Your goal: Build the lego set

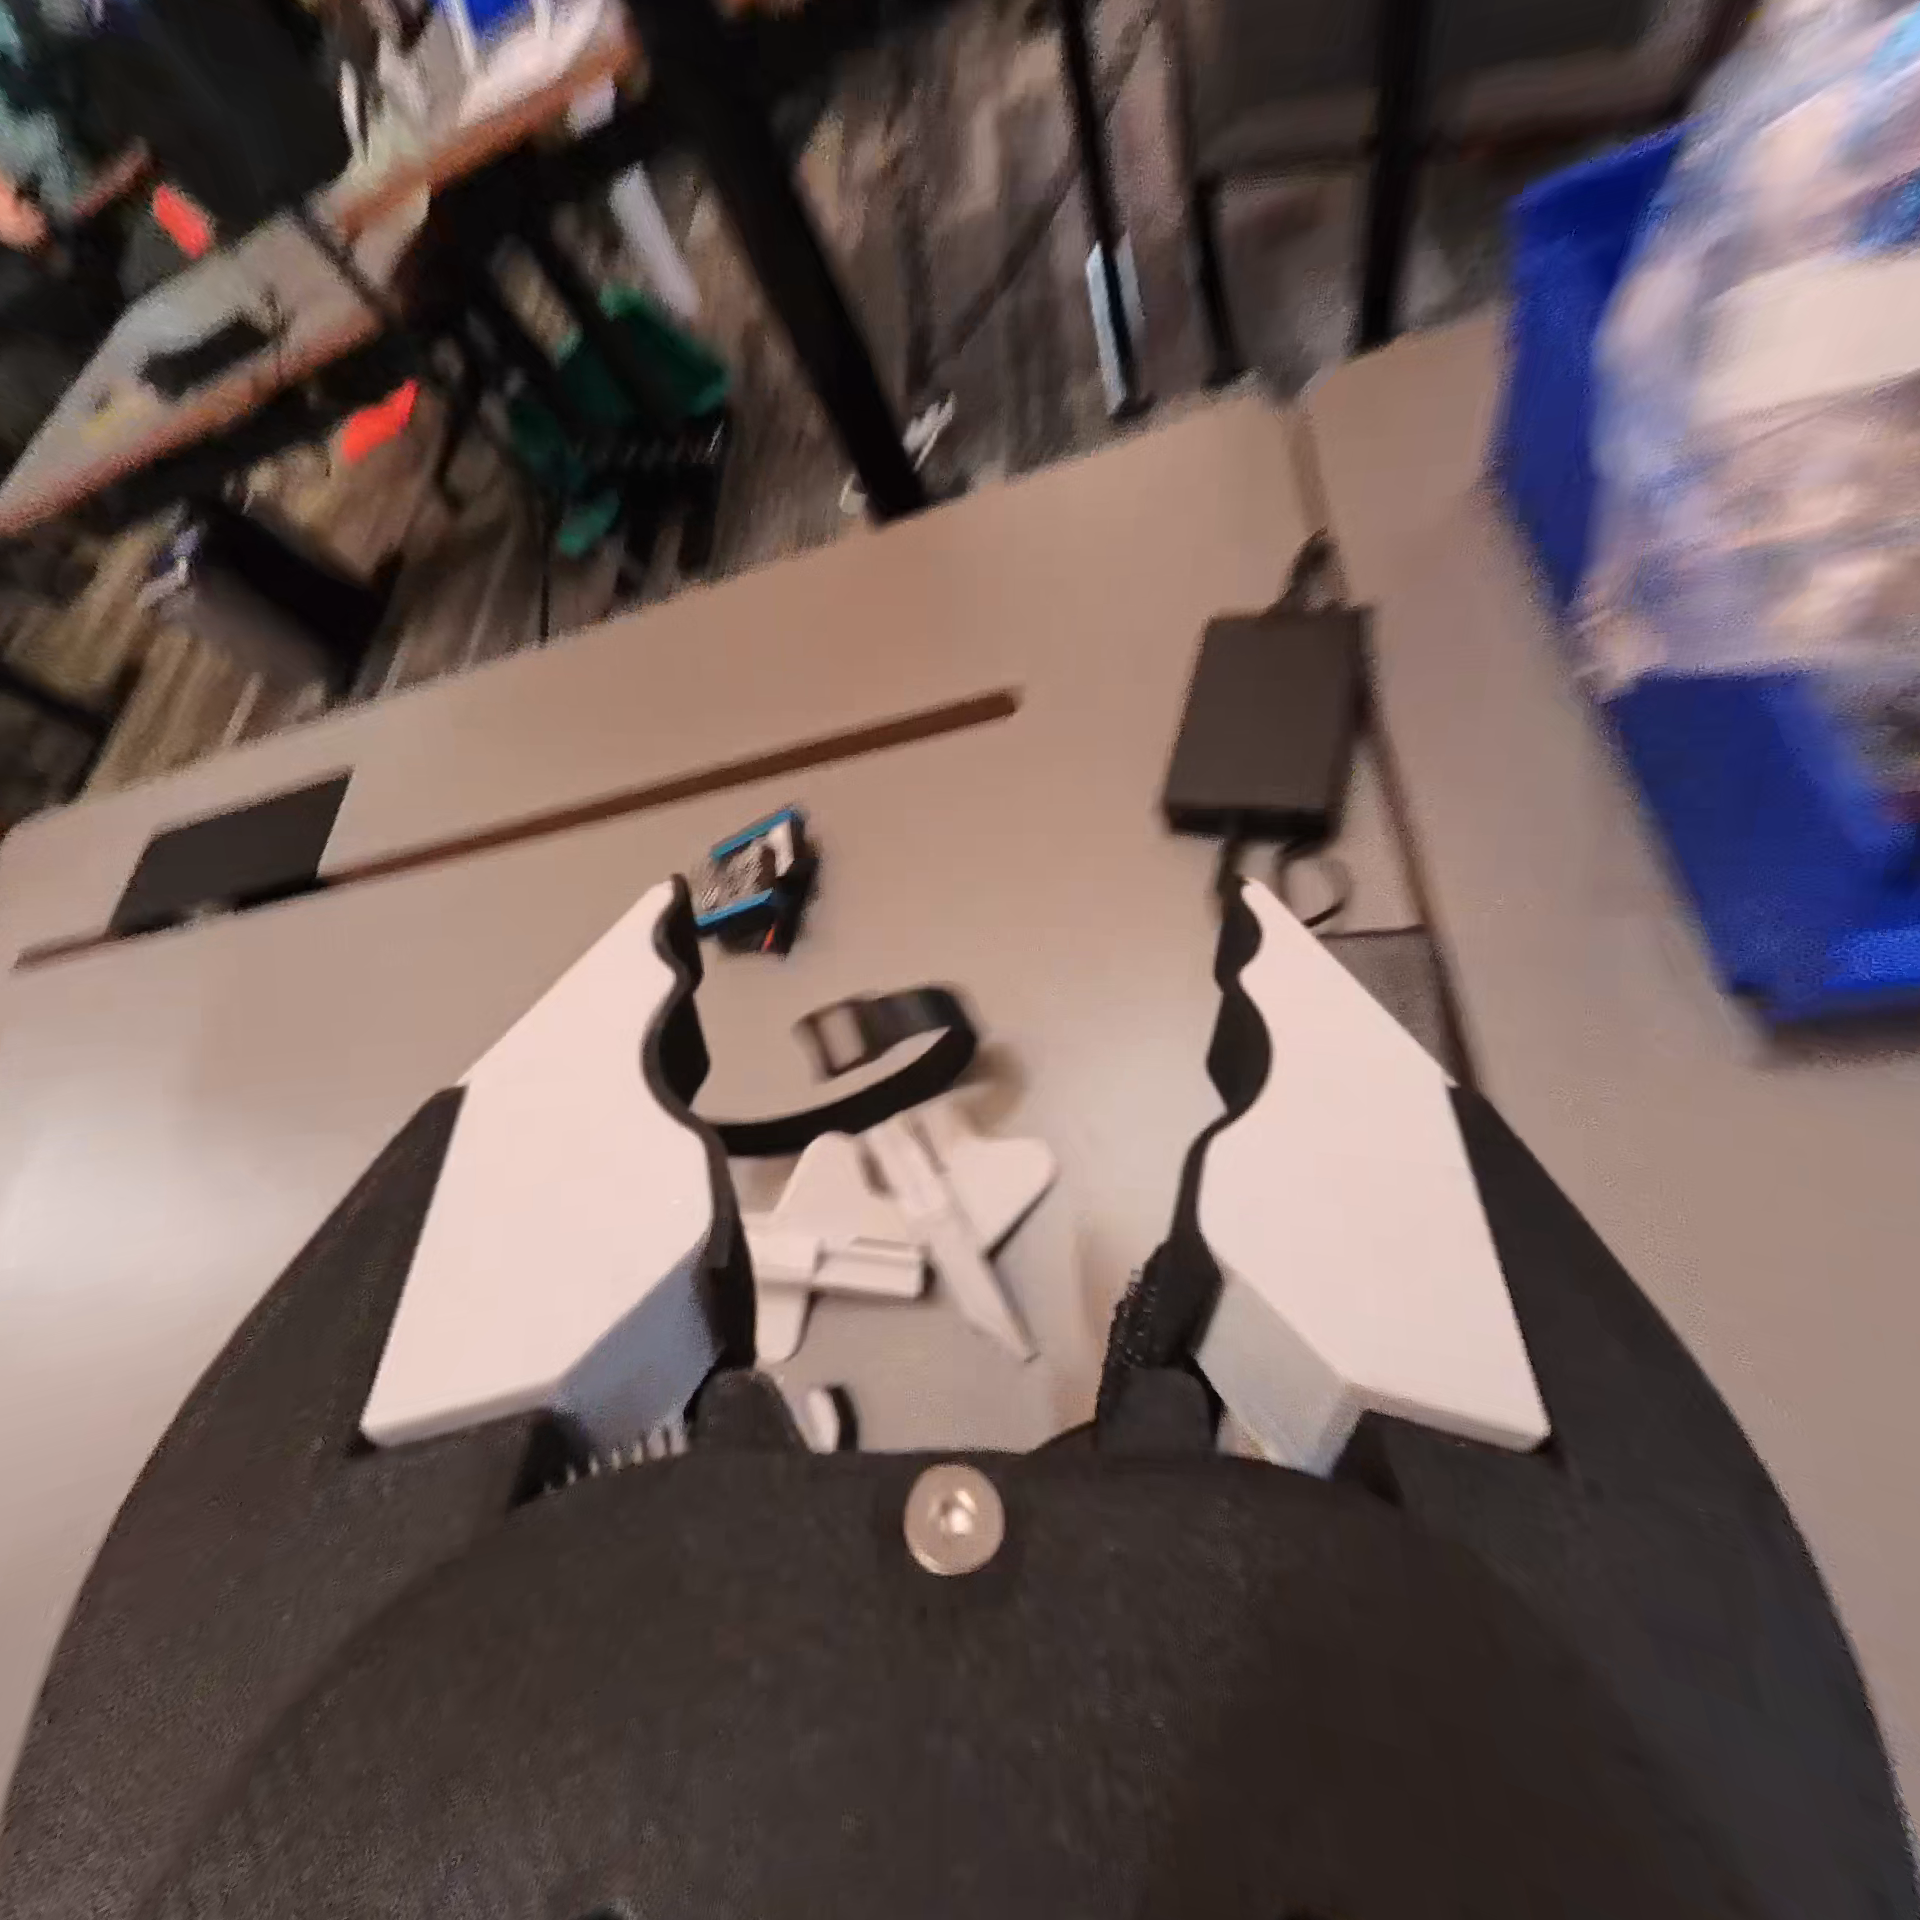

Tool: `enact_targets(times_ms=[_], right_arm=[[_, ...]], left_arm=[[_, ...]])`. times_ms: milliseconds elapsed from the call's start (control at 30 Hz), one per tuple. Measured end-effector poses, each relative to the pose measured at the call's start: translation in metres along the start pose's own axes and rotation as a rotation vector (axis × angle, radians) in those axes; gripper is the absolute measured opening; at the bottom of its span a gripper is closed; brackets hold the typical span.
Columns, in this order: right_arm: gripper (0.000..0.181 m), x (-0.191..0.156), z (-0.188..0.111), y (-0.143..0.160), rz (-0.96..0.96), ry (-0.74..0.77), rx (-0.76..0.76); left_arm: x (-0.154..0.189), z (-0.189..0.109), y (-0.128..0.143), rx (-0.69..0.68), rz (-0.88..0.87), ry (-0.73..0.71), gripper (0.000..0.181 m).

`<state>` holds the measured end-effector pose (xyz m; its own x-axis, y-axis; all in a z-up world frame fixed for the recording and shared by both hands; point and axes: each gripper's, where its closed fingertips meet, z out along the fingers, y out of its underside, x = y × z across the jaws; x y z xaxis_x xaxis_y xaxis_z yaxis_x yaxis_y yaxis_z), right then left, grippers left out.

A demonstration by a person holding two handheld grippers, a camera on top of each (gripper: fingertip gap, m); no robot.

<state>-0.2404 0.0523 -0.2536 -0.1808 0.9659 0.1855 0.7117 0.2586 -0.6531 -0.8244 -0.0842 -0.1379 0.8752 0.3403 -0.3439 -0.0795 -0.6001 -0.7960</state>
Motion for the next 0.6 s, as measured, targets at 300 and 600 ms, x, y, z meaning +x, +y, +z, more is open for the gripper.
enact_targets(times_ms=[300,600], right_arm=[[0.087,-0.017,-0.022,0.039,0.122,0.006,-0.078],[0.105,-0.024,-0.012,0.078,0.232,0.017,-0.132]], left_arm=[[0.302,-0.091,-0.073,0.275,0.392,0.554,0.077],[0.508,-0.068,-0.006,0.069,0.629,0.924,0.096]])
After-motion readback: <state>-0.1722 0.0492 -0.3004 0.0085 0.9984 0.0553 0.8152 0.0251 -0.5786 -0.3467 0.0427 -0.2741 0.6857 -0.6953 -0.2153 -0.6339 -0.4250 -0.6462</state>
